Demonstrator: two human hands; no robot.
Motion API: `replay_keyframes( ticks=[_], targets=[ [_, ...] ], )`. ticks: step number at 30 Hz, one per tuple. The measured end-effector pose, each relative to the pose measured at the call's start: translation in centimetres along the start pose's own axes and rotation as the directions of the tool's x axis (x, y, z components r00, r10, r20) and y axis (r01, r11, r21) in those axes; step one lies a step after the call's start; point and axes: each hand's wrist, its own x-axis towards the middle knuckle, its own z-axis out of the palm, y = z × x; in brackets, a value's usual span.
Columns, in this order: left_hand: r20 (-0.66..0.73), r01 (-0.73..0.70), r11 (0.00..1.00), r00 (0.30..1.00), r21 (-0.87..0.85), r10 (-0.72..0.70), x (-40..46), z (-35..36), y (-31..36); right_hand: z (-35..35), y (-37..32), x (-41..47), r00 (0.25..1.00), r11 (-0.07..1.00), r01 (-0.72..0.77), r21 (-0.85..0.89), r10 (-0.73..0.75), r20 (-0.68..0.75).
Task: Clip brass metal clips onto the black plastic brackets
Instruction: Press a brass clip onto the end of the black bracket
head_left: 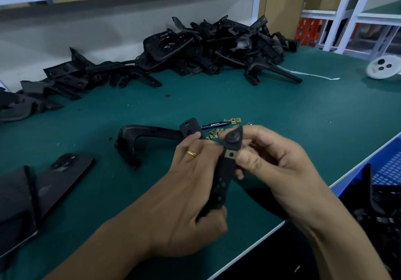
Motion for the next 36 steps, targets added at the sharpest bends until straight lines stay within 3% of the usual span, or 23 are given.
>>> replay_keyframes(
  ticks=[2, 4, 7, 10, 13, 15, 23, 28, 33, 36],
  targets=[
    [-0.066, 0.024, 0.999, 0.997, -0.045, -0.026, -0.1, 0.2, -0.7, -0.1, 0.0, 0.1, 0.977, 0.996, 0.068, -0.057, -0.078, -0.197],
    [-0.11, 0.125, 0.991, 0.985, -0.056, -0.131, -0.3, 0.2, -1.5, -1.2, -0.2, 0.0, 0.899, 0.978, 0.072, -0.196, -0.149, -0.413],
    [-0.145, 0.224, 0.974, 0.963, -0.044, -0.228, -0.7, 0.1, -2.7, -3.7, -0.1, -0.2, 0.808, 0.876, -0.133, -0.464, -0.175, -0.562],
    [-0.231, 0.227, 0.972, 0.95, 0.056, -0.209, -0.6, 0.2, -3.5, -4.3, 0.2, -0.3, 0.832, 0.718, -0.276, -0.639, -0.155, -0.532],
    [-0.277, 0.182, 0.971, 0.952, 0.156, -0.134, -0.3, 0.2, -3.6, -3.4, 0.4, -0.1, 0.887, 0.559, -0.27, -0.784, -0.174, -0.429],
    [-0.285, 0.187, 0.963, 0.95, 0.195, -0.127, -0.2, 0.1, -3.8, -3.0, 0.4, 0.0, 0.908, 0.511, -0.277, -0.814, -0.139, -0.396],
    [-0.334, 0.196, 0.958, 0.935, 0.21, -0.118, -0.1, -0.2, -4.1, -3.3, -0.1, -0.2, 0.932, 0.436, -0.31, -0.845, -0.036, -0.36],
    [-0.363, 0.193, 0.975, 0.921, 0.115, -0.139, -0.3, 0.5, -5.0, -3.6, 0.1, -0.3, 0.928, 0.421, -0.32, -0.848, -0.039, -0.37],
    [-0.349, 0.198, 0.969, 0.927, 0.148, -0.137, -0.1, 0.4, -5.1, -3.6, 0.4, -0.3, 0.937, 0.379, -0.253, -0.89, -0.135, -0.323],
    [-0.379, 0.219, 0.957, 0.916, 0.193, -0.133, 0.1, 0.3, -5.2, -3.3, 0.4, -0.3, 0.914, 0.421, -0.233, -0.877, -0.214, -0.346]
  ],
)
